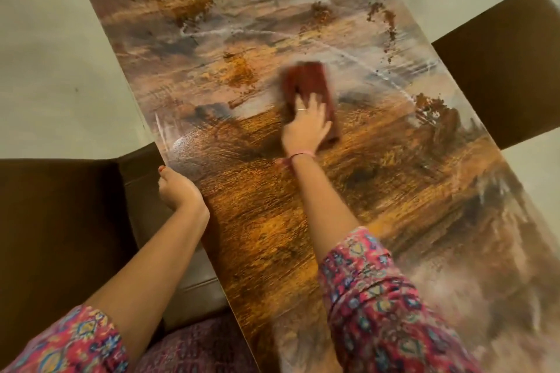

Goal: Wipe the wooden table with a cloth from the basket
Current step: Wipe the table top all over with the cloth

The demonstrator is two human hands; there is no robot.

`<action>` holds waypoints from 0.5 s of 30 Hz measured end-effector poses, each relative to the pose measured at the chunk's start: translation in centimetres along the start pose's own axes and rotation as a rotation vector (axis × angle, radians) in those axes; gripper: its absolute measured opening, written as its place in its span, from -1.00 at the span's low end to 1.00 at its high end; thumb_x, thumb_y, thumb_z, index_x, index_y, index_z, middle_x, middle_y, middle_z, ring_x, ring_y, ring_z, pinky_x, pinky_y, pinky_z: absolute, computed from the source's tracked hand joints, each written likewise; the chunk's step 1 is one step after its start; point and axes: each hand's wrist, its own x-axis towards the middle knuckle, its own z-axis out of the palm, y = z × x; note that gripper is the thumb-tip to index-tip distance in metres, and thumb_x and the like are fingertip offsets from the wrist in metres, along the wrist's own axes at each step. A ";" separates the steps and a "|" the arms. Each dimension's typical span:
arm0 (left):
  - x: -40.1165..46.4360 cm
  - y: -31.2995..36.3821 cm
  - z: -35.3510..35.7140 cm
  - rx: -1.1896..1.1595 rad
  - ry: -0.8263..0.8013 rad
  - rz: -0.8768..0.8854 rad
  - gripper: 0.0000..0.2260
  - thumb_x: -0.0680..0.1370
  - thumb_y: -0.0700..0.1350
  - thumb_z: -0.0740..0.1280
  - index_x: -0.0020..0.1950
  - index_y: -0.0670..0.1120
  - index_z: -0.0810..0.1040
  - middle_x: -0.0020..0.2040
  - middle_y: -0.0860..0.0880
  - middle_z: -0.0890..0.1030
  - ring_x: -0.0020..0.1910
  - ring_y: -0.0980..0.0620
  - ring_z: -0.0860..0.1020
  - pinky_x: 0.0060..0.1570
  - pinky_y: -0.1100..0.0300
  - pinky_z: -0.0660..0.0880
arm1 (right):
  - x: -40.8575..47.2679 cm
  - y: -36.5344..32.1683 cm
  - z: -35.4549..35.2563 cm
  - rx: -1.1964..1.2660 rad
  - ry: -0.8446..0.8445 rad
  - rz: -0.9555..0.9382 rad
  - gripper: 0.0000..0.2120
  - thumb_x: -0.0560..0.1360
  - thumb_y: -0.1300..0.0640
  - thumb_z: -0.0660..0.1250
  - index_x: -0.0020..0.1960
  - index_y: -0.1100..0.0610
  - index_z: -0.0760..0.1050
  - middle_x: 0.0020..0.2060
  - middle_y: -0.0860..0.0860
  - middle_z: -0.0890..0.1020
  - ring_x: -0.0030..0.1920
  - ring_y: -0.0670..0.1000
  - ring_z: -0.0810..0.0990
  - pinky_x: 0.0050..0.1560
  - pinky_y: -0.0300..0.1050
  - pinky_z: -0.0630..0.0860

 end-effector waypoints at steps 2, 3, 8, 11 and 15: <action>0.0 -0.1 -0.2 -0.011 -0.012 -0.005 -0.59 0.62 0.09 0.05 0.31 -0.08 0.49 0.23 -0.03 0.55 0.21 -0.04 0.50 0.26 0.09 0.39 | -1.4 -3.3 4.2 -0.038 -0.086 -0.329 -0.49 0.55 0.20 0.11 0.48 -0.04 0.22 0.54 -0.01 0.08 0.53 0.10 0.00 0.47 0.22 -0.02; -0.2 0.1 -0.4 -0.019 -0.015 0.002 -0.61 0.62 0.08 0.06 0.31 -0.07 0.49 0.24 -0.04 0.55 0.22 -0.04 0.49 0.27 0.07 0.39 | -2.7 -5.0 6.5 -0.072 -0.169 -0.520 -0.51 0.57 0.18 0.10 0.48 -0.06 0.24 0.54 -0.01 0.09 0.53 0.10 -0.01 0.46 0.21 -0.03; -0.5 1.2 -0.8 -0.049 0.070 0.179 -0.63 0.60 -0.19 0.16 0.42 -0.09 0.32 0.37 -0.09 0.39 0.31 -0.01 0.42 0.26 0.24 0.34 | -4.4 -6.6 7.7 -0.167 -0.342 -0.985 -0.53 0.61 0.18 0.08 0.49 -0.06 0.20 0.54 -0.03 0.07 0.53 0.08 -0.03 0.47 0.17 -0.10; -0.9 1.7 -1.2 0.033 0.025 0.391 -0.58 0.57 -0.26 0.20 0.43 -0.09 0.30 0.41 -0.07 0.25 0.36 -0.01 0.35 0.36 0.20 0.29 | -0.2 -5.2 6.8 -0.178 -0.316 -0.941 -0.49 0.58 0.26 0.07 0.49 -0.07 0.21 0.54 -0.05 0.08 0.53 0.05 0.00 0.47 0.19 -0.05; -2.3 1.5 -0.6 0.209 -0.153 0.710 -0.60 0.54 -0.22 0.26 0.39 -0.14 0.35 0.40 -0.09 0.22 0.36 0.01 0.33 0.39 0.19 0.29 | 7.7 2.3 2.6 -0.114 -0.103 -0.493 -0.42 0.50 0.30 0.15 0.47 -0.05 0.23 0.52 -0.01 0.14 0.52 0.10 0.07 0.46 0.24 0.03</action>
